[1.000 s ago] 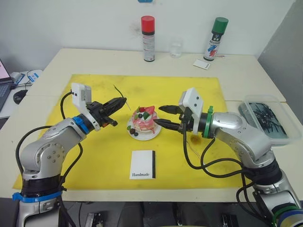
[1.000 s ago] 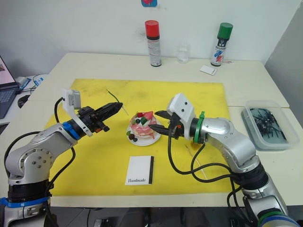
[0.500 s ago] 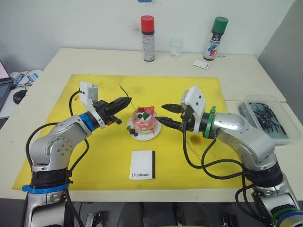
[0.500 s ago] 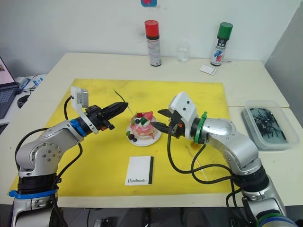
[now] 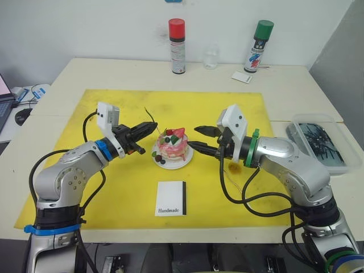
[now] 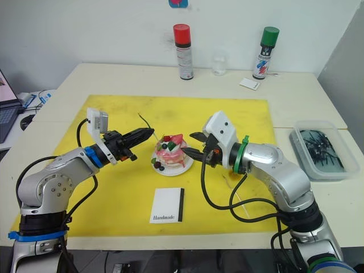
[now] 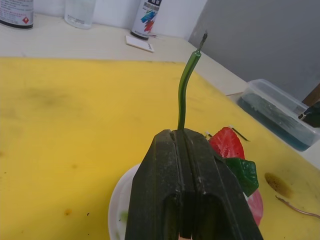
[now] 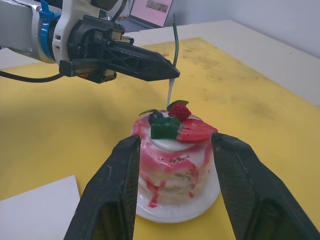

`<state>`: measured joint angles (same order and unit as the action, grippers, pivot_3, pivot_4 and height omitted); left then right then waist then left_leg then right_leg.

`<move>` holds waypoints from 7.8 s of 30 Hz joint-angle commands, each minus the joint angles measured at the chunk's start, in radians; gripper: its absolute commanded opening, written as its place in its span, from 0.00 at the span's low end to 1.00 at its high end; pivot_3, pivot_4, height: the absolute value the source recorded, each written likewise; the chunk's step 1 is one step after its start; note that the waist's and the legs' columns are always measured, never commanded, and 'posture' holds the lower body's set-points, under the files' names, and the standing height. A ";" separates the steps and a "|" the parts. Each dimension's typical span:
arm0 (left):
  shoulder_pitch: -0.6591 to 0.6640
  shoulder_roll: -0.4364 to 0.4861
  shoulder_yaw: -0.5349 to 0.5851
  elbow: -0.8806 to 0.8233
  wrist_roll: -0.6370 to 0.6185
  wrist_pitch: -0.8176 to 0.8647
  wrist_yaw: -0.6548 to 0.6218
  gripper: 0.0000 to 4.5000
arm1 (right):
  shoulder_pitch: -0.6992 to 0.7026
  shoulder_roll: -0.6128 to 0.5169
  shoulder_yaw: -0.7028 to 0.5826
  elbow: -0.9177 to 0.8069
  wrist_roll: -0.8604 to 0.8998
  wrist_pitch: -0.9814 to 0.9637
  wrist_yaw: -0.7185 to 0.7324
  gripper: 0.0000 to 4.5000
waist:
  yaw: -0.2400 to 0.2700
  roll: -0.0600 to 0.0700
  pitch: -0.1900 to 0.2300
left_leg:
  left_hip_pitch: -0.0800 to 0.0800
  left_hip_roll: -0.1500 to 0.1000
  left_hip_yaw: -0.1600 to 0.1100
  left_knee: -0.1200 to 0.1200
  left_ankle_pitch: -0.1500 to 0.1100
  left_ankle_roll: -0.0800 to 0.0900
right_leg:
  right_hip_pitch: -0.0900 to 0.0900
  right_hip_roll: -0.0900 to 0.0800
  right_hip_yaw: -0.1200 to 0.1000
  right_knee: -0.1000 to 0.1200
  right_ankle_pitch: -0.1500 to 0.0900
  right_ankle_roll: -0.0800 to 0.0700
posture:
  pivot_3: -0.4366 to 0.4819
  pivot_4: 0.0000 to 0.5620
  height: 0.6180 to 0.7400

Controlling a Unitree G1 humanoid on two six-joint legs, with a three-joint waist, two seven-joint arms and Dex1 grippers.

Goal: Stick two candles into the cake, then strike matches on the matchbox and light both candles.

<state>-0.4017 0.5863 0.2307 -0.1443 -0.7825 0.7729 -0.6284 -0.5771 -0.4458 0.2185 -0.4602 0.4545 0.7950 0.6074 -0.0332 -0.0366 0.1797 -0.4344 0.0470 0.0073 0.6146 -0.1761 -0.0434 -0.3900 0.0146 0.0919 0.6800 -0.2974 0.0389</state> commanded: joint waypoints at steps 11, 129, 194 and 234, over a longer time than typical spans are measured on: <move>0.015 0.010 -0.060 -0.006 0.101 -0.071 -0.077 0.00 | -0.001 0.003 -0.030 -0.035 0.005 -0.009 -0.007 0.51 | 0.000 0.000 0.000 | 0.000 0.000 0.000 0.000 0.000 0.000 | 0.000 0.000 0.000 0.000 0.000 0.000 | 0.48 0.27 1.00; 0.144 0.030 -0.517 -0.509 0.442 -0.525 -0.358 1.00 | 0.438 -0.699 -0.262 -0.078 0.205 0.466 0.135 0.40 | 0.001 0.001 -0.002 | 0.002 0.000 0.002 0.004 0.000 0.000 | 0.003 -0.001 0.003 0.001 -0.004 0.007 | 0.48 0.27 1.00; 0.621 -0.146 -0.069 -0.860 0.031 -0.106 0.510 1.00 | 0.134 0.556 -0.062 0.531 -0.083 -0.674 -0.065 0.01 | -0.024 0.001 -0.001 | 0.001 0.001 0.000 0.009 -0.002 0.003 | 0.002 0.000 0.004 0.001 -0.001 0.000 | 0.48 0.27 1.00; 0.556 -0.072 -0.038 -0.842 -0.068 -0.086 0.544 1.00 | 0.147 0.592 -0.049 0.564 -0.089 -0.704 -0.076 0.01 | -0.024 0.001 -0.001 | 0.001 0.001 -0.001 0.008 -0.002 0.002 | 0.001 -0.001 0.004 0.001 -0.003 -0.002 | 0.48 0.27 1.00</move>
<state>0.1627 0.5079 0.2003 -0.9745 -0.8455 0.6945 -0.0789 -0.4148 0.1133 0.1684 0.1261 0.3555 0.1137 0.5305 -0.0573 -0.0354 0.1788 -0.4330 0.0484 0.0058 0.6225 -0.1780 -0.0410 -0.3886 0.0137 0.0962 0.6809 -0.2999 0.0370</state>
